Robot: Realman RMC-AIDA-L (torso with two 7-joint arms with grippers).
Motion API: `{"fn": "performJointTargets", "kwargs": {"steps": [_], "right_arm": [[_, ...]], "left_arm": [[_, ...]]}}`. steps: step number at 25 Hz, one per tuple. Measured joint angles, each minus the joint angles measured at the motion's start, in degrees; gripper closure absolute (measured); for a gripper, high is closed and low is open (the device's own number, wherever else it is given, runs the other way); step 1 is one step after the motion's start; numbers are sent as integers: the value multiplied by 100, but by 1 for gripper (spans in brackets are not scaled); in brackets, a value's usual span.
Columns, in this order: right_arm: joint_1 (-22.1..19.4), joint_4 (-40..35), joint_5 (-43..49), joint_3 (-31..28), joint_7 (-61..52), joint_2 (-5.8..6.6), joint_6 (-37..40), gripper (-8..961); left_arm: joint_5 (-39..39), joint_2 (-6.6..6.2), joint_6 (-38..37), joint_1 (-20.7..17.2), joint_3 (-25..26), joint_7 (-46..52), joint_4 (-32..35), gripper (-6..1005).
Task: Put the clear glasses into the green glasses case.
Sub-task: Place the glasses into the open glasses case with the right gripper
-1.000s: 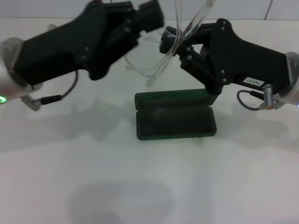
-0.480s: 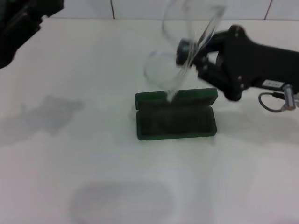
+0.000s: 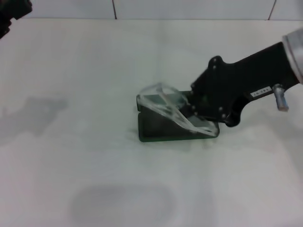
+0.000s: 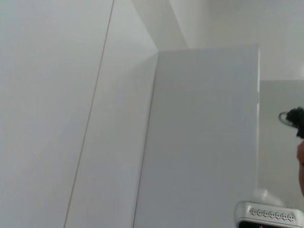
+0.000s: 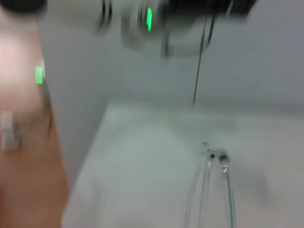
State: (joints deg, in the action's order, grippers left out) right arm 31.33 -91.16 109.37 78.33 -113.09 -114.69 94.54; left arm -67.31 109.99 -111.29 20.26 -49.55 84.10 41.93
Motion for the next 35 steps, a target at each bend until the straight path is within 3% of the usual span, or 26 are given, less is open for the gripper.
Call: {"fn": "performJointTargets", "kwargs": {"steps": [2, 5, 14, 19, 35], "right_arm": [[527, -303, 804, 50, -873, -77, 567, 872], [1200, -169, 1335, 275, -1583, -86, 988, 872], [2256, 883, 3017, 1911, -2425, -143, 377, 872], [2417, 1237, 3492, 2663, -2638, -148, -282, 872], [2585, 1831, 3606, 3744, -2626, -150, -1397, 872]], "left_arm": [[-67, -4, 1, 11, 29, 0, 0, 922], [-130, 22, 2, 49, 64, -24, -1, 922], [-139, 65, 4, 8, 69, -50, -16, 922], [-142, 74, 5, 5, 69, -52, -53, 922], [-145, 83, 43, 220, 53, -52, -204, 921]]}}
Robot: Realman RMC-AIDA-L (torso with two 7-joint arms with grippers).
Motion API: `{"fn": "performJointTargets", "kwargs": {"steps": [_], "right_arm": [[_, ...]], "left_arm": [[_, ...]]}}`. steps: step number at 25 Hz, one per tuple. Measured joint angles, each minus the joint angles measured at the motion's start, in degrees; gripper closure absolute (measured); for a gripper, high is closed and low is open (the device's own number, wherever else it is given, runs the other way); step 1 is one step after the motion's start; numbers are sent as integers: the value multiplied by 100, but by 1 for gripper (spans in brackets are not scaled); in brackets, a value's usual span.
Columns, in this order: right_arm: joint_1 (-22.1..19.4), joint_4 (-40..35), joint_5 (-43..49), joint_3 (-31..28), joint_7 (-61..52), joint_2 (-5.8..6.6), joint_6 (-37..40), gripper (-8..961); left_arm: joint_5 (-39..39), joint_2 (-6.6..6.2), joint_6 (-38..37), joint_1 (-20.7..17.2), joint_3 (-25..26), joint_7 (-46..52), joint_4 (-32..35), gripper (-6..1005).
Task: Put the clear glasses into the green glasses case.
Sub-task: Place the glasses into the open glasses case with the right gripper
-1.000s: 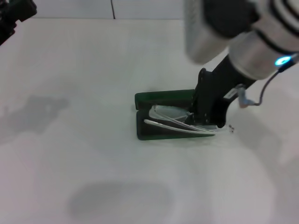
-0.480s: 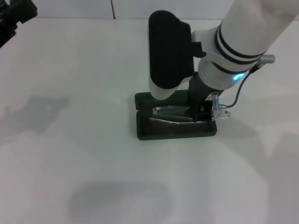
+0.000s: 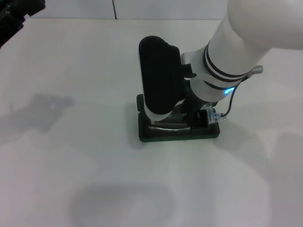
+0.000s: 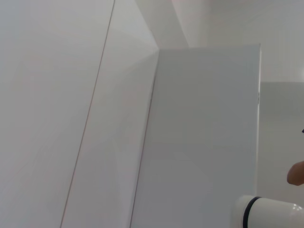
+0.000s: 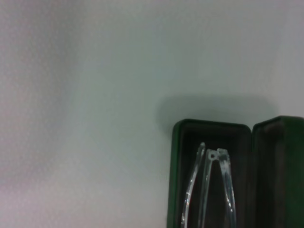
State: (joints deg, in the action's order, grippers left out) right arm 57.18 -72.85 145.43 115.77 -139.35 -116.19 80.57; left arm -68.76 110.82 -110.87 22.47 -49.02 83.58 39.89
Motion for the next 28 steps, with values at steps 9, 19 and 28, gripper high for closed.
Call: {"fn": "performJointTargets", "kwargs": {"steps": [9, 19, 28], "right_arm": [[41, 34, 33, 167, -59, 0, -264, 872], [40, 145, 38, 173, -143, 0, -294, 873], [37, 119, 123, 164, -323, 0, -343, 872]], "left_arm": [[-8, 41, 5, -55, 9, 0, -9, 921], [-80, 68, 4, -67, 16, -26, -8, 920], [-215, 105, 3, -85, 16, -140, -16, 920]]}}
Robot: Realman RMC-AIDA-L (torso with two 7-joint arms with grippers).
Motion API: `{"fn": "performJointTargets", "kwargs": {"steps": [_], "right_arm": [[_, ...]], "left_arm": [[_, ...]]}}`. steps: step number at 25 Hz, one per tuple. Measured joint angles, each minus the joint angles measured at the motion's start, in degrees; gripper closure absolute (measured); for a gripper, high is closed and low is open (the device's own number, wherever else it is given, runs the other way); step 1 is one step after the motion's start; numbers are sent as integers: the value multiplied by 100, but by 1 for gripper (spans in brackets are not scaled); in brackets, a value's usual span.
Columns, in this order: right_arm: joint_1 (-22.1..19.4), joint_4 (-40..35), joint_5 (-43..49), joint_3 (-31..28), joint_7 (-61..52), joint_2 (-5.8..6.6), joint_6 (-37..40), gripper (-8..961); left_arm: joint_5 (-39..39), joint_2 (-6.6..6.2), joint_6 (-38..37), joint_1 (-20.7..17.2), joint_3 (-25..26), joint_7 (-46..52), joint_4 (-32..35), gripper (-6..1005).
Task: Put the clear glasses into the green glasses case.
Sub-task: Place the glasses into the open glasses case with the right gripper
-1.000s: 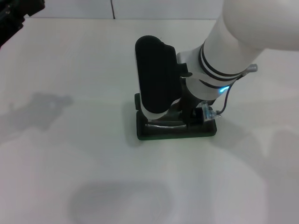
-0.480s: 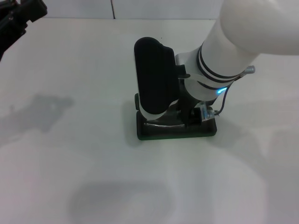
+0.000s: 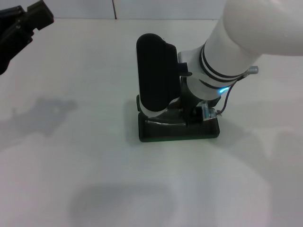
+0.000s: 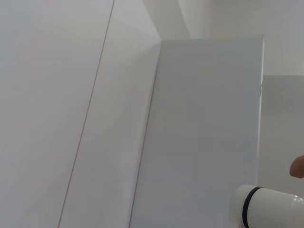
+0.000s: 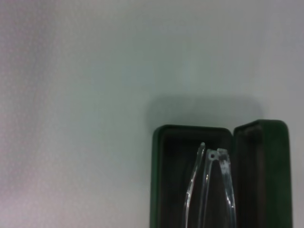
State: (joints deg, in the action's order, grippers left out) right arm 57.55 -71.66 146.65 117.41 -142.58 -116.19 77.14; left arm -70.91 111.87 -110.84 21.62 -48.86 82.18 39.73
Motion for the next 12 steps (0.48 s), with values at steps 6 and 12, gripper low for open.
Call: {"fn": "performJointTargets", "kwargs": {"steps": [6, 12], "right_arm": [[-22, -25, 67, 9, -46, 0, 17, 873], [-2, -38, 68, 71, -64, 0, 55, 872]], "left_arm": [[-1, 2, -6, -1, 0, -1, -1, 920], [-2, 10, -15, -26, 0, -1, -1, 920]]}}
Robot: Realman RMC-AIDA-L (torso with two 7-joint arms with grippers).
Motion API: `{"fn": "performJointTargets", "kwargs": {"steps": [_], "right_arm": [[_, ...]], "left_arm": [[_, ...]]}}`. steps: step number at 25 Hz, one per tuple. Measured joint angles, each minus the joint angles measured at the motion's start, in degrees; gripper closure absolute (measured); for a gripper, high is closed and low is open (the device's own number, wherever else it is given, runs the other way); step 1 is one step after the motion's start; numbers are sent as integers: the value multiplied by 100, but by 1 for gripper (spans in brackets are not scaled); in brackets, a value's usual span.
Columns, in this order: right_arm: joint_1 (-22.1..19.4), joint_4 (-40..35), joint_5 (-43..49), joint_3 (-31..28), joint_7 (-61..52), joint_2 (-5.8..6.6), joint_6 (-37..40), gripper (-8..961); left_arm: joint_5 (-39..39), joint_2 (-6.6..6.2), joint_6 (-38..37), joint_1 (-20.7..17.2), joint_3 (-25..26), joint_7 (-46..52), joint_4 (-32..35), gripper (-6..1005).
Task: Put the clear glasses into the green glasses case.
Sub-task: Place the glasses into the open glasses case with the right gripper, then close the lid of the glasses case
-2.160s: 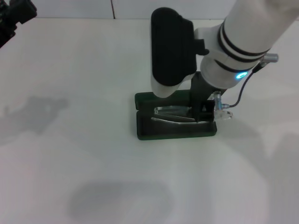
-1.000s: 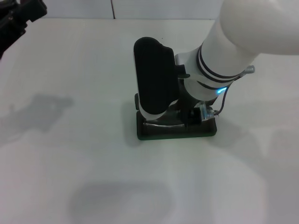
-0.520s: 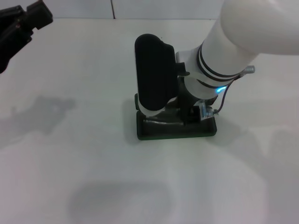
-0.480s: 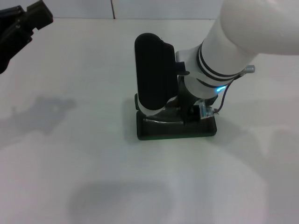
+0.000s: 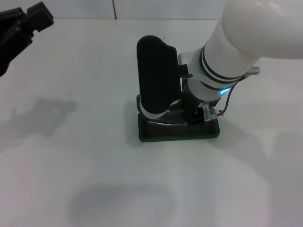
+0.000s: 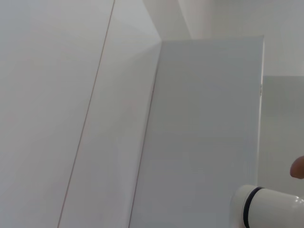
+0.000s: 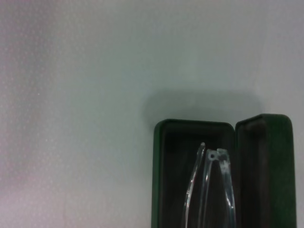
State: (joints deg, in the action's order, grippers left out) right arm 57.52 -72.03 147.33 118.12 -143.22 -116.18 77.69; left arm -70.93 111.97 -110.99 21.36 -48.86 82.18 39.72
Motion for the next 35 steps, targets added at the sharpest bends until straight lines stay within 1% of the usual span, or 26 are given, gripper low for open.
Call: {"fn": "performJointTargets", "kwargs": {"steps": [4, 9, 14, 20, 23, 25, 28, 29, 30, 31, 35], "right_arm": [[-6, -3, 11, 2, -21, 0, -9, 872], [-6, -4, 16, 2, -30, 0, -15, 810], [-19, -71, 17, 0, -31, 0, -7, 810], [-220, -436, 21, 2, -30, 0, 9, 811], [-494, -787, 157, -16, -30, 0, 41, 811], [-750, -1089, 295, -33, -30, 0, 65, 811], [-1287, -1643, 472, -107, -4, 0, 35, 811], [-1615, -1930, 529, -174, 26, 0, -55, 813], [-1771, -2061, 532, -210, 36, 1, -102, 814], [-1771, -2061, 532, -210, 36, 1, -102, 816], [-2503, -2600, 418, -451, 160, 16, -382, 818]], "left_arm": [[0, 0, -1, -2, 0, 0, 0, 920], [0, 0, -1, -8, 0, 0, 0, 919], [0, 0, -1, -10, 0, 0, 0, 919], [0, 0, -1, -18, 0, 0, 1, 919], [0, -2, -1, -14, 0, 0, 1, 919], [3, -10, -1, -10, 0, 8, 1, 919], [5, -19, 5, 7, 0, 17, 1, 919], [8, -21, 14, 23, 0, 18, 1, 919], [8, -21, 14, 23, 0, 18, 1, 919], [9, -21, 16, 28, 0, 25, 1, 919], [-3, -17, 18, 42, -9, 54, 14, 918]]}}
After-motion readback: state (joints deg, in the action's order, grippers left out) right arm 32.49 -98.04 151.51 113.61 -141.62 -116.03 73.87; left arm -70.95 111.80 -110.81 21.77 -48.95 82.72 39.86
